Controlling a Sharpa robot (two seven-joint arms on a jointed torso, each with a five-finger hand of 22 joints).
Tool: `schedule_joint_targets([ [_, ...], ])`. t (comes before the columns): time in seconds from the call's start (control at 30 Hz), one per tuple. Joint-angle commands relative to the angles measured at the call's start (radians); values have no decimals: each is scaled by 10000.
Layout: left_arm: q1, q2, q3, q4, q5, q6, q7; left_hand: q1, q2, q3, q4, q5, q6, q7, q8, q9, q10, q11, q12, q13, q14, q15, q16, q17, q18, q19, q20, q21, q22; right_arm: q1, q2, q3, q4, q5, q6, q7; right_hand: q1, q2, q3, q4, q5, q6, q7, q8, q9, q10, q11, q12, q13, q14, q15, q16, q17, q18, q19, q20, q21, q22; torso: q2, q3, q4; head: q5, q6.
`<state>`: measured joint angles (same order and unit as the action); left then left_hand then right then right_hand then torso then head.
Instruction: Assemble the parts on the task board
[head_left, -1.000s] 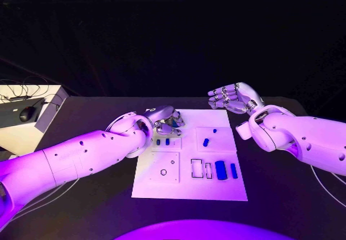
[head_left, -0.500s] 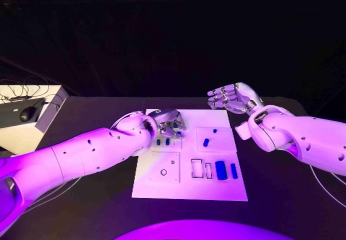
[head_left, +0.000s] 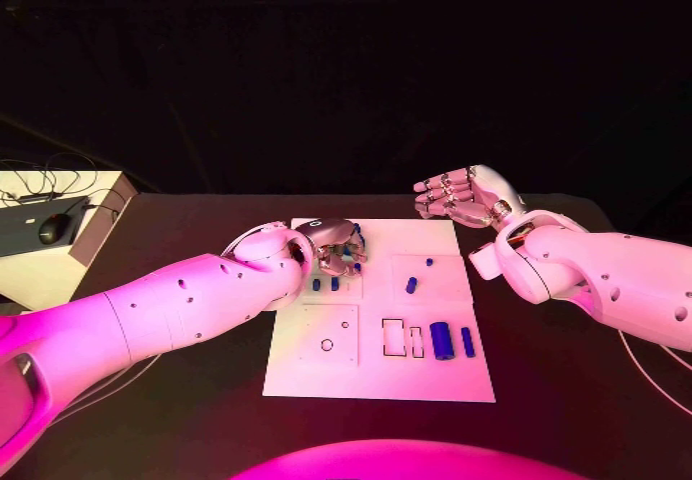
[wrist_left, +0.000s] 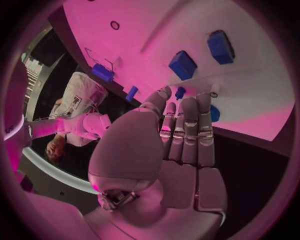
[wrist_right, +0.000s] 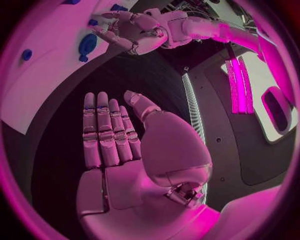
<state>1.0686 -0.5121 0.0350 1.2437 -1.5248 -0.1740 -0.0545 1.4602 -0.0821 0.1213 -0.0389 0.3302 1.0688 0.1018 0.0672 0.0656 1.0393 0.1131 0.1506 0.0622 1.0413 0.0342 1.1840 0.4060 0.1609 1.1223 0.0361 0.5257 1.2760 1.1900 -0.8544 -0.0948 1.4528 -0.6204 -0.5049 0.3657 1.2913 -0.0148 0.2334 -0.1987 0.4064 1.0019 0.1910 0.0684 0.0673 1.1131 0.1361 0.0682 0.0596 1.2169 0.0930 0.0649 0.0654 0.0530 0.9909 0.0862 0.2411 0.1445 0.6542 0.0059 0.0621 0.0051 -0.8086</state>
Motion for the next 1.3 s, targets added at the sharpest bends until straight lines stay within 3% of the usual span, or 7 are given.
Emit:
schedule_joint_targets([
  [0.03,14,43,1,-21,-133,-44,-41,1,-38,154,9,-34,46,20,-60,-17,84,20,-103,-14,-49,55,68,-60,163,60,8,45,61,-2,7,6,13,-33,91,129,-9,-84,18,50,10,10,60,-53,-11,-10,35,-22,-16,-8,58,-34,-9,25,-75,7,30,0,1,0,-6,-2,11],
  [0.97,39,433,-25,-553,-16,536,-187,-174,-87,942,-50,-43,91,129,-54,-22,362,74,-521,-13,-180,109,437,-393,288,48,105,53,471,-2,6,6,60,-32,102,123,3,-98,30,77,18,17,53,-52,-10,-9,35,-21,-16,-1,56,-32,-7,32,-74,11,30,-31,8,10,-3,-43,-41],
  [1.3,39,429,-41,-609,-18,662,-204,-135,-7,1080,-133,-41,274,114,-53,-20,642,-26,-490,-12,-129,36,572,-389,293,83,68,168,508,-1,-1,6,75,-32,96,127,3,-98,30,77,18,17,53,-52,-10,-9,35,-21,-16,-1,56,-32,-7,32,-74,11,30,-31,-4,10,1,-59,-61],
])
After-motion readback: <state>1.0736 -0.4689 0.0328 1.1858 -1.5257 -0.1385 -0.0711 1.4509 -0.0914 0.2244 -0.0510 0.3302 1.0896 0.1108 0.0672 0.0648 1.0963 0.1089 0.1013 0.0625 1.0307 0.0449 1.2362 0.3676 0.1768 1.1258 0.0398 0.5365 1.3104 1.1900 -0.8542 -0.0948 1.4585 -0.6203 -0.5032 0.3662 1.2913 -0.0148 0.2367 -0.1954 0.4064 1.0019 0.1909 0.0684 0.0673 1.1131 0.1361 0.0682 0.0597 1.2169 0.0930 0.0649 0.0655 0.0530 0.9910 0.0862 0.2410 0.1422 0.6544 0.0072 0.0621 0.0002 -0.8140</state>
